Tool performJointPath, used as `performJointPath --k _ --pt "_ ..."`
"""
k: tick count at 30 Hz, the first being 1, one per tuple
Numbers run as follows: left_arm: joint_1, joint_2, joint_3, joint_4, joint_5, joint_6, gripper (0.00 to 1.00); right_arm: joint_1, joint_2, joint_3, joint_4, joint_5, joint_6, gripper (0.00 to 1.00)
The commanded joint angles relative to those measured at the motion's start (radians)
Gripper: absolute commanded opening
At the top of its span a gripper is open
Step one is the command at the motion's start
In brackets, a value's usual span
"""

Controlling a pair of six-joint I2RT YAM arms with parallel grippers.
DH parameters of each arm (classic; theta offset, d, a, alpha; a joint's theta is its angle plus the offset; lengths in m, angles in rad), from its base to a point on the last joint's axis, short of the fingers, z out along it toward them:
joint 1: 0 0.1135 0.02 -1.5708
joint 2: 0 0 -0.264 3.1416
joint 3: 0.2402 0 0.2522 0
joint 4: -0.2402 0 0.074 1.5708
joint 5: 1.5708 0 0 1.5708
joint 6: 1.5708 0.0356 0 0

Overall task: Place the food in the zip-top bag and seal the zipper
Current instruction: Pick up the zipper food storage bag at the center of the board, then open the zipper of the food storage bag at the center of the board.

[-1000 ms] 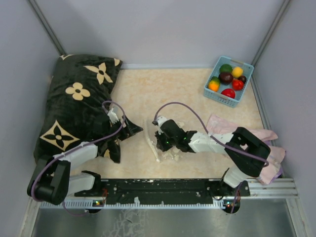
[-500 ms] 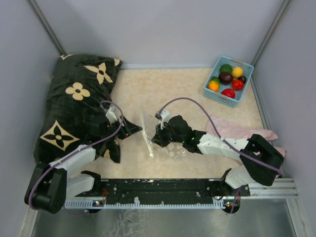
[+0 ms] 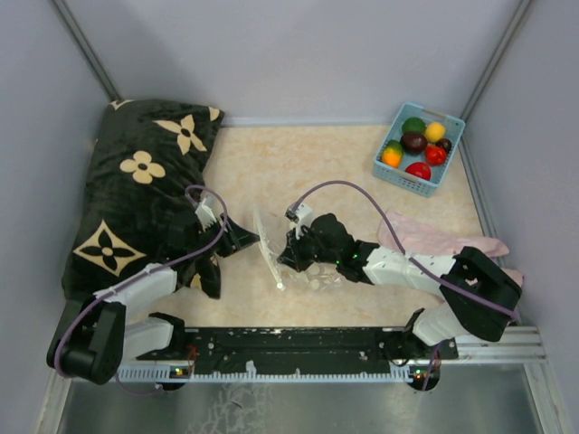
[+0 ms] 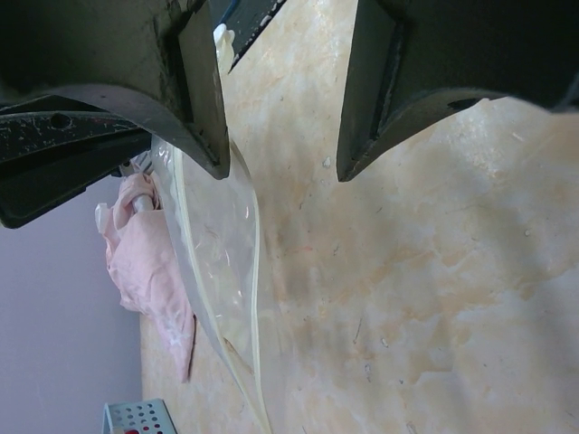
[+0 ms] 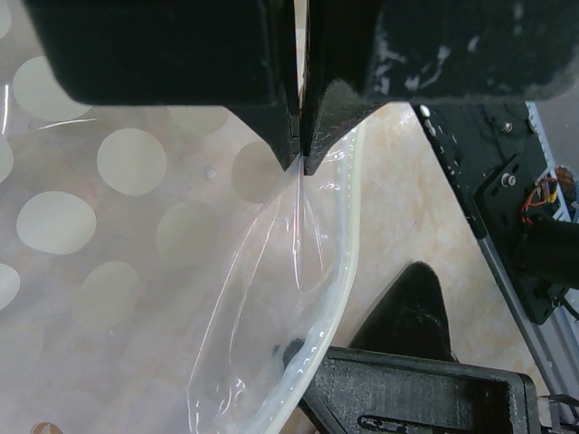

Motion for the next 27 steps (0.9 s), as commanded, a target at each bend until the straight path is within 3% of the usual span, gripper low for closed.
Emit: performJointPath --k 1,11,18,23,27 --pt "-0.014 0.024 0.014 0.052 0.036 -0.015 0.58 -0.005 -0.016 0.003 0.087 -0.011 0.002 0.0" --pt "-0.061 0.04 0.029 0.08 0.042 -0.037 0.58 -0.004 0.006 0.003 0.11 0.017 0.001 0.0" --pt "-0.1 0.064 0.017 0.124 0.031 -0.061 0.52 -0.005 -0.012 0.004 0.12 0.054 0.003 0.0" --pt "-0.14 0.071 0.017 0.154 0.023 -0.077 0.42 -0.004 -0.029 -0.004 0.121 0.087 0.007 0.03" --pt "-0.144 0.027 0.015 0.124 -0.023 -0.058 0.21 -0.005 -0.044 -0.001 0.092 0.11 0.009 0.15"
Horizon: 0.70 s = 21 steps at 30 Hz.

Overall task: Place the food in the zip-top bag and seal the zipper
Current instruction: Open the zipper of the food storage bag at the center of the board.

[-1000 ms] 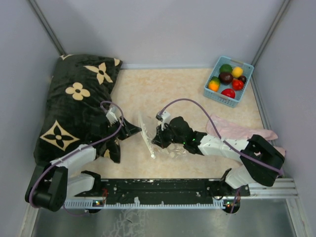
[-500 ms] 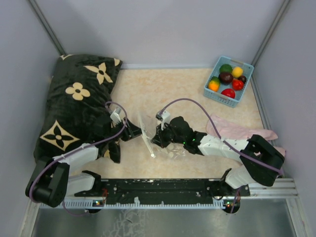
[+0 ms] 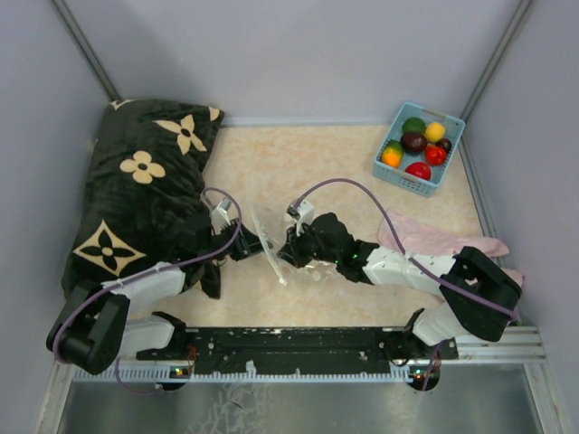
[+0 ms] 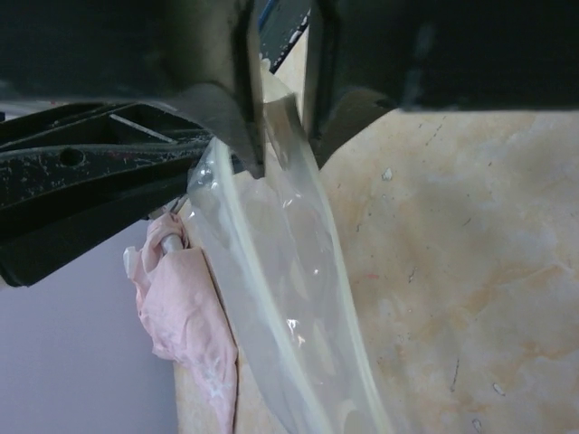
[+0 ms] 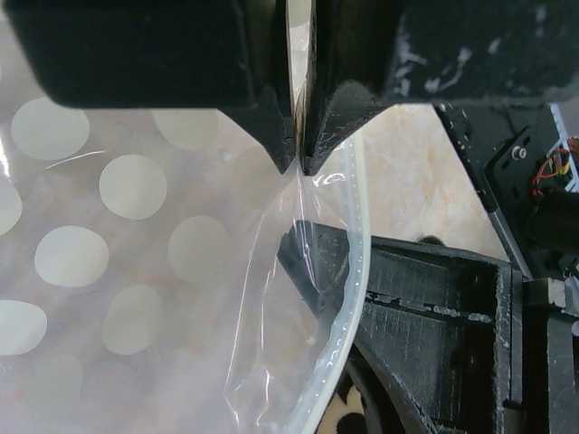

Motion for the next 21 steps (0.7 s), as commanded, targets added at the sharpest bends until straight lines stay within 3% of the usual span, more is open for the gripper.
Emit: performJointPath --k 1,5,9,21 --pt "-0.009 -0.059 0.023 -0.02 -0.067 0.03 0.16 -0.004 -0.054 0.004 0.033 0.062 0.004 0.2" --pt "-0.023 -0.124 0.101 -0.245 -0.189 0.116 0.0 0.002 -0.086 0.057 -0.087 0.095 -0.04 0.38" --pt "-0.053 -0.154 0.154 -0.336 -0.258 0.158 0.0 0.057 -0.113 0.123 -0.215 0.219 -0.091 0.49" --pt "-0.189 -0.177 0.255 -0.478 -0.468 0.199 0.0 0.165 -0.112 0.228 -0.249 0.325 -0.108 0.54"
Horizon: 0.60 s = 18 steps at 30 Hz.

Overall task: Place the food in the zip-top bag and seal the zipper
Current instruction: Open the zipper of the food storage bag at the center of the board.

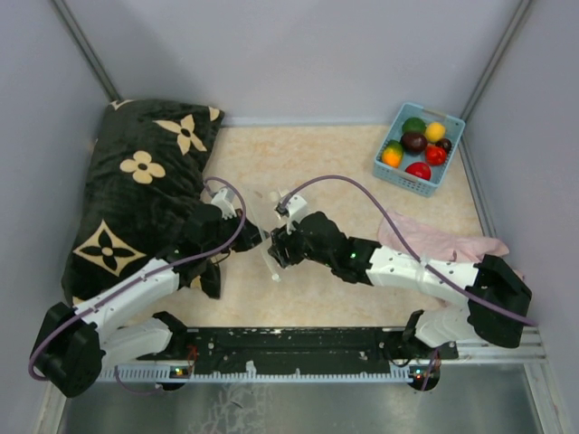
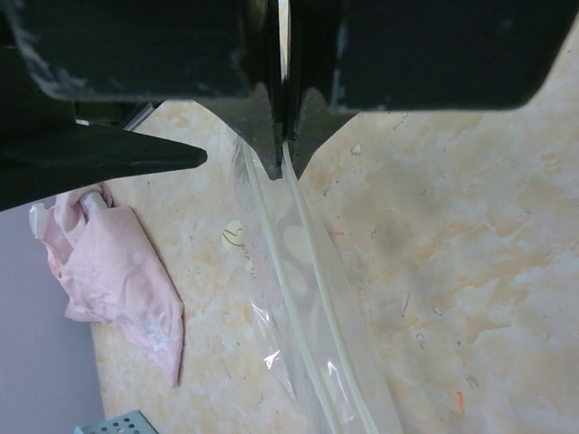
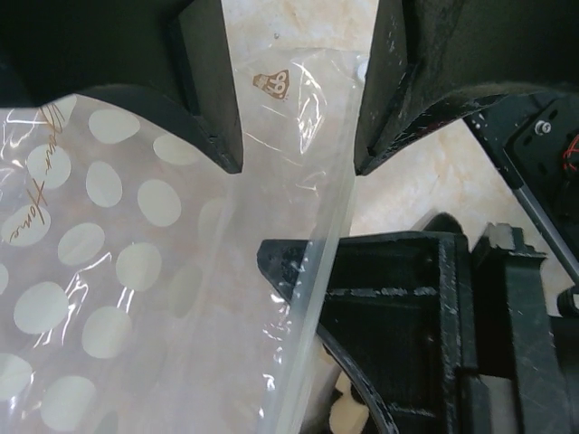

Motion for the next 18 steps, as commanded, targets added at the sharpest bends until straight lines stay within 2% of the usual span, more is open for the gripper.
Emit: performJointPath --k 1,8,18 --pt "-0.035 -0.016 0.048 -0.058 -0.1 0.023 0.0 0.045 -0.02 0.061 0.032 0.073 -0.018 0.55" --pt "-0.082 -0.003 0.061 -0.059 -0.143 0.01 0.0 0.088 0.026 0.064 0.049 0.19 -0.005 0.59" --pt "-0.116 -0.001 0.081 -0.084 -0.18 0.018 0.0 0.097 0.027 0.044 -0.006 0.454 0.011 0.59"
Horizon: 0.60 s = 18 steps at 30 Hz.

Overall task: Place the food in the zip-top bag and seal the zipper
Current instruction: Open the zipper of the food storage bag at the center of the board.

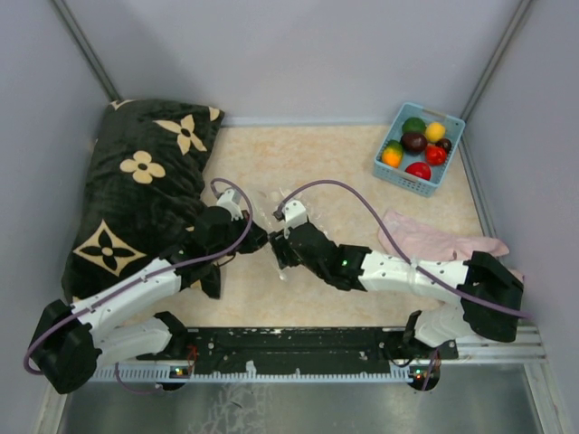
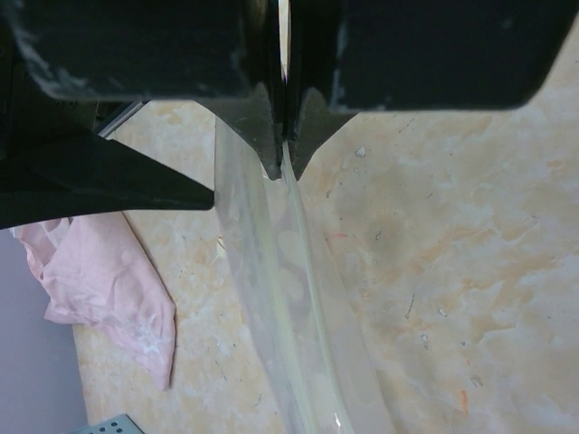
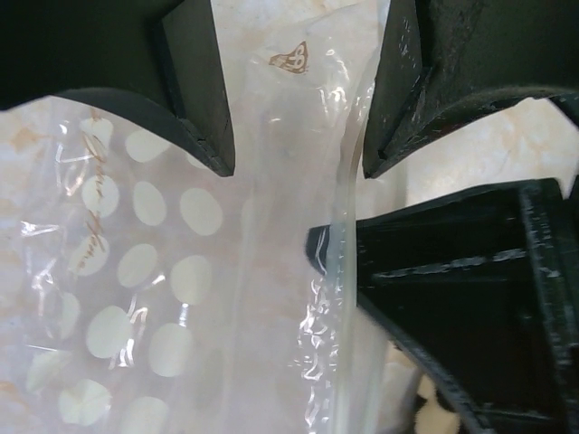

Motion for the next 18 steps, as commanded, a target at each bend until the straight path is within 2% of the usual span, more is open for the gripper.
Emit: performJointPath --k 1,8,18 --pt "-0.01 0.0 0.037 -0.019 -0.034 0.016 0.0 0.009 -0.025 0.028 0.011 0.19 0.01 0.59" --pt "-0.013 0.017 0.047 -0.042 -0.045 0.025 0.0 0.009 -0.058 0.027 -0.03 0.282 -0.003 0.58" --pt "-0.042 0.055 0.071 -0.04 -0.042 0.005 0.0 0.009 -0.002 0.075 -0.012 0.216 -0.034 0.6"
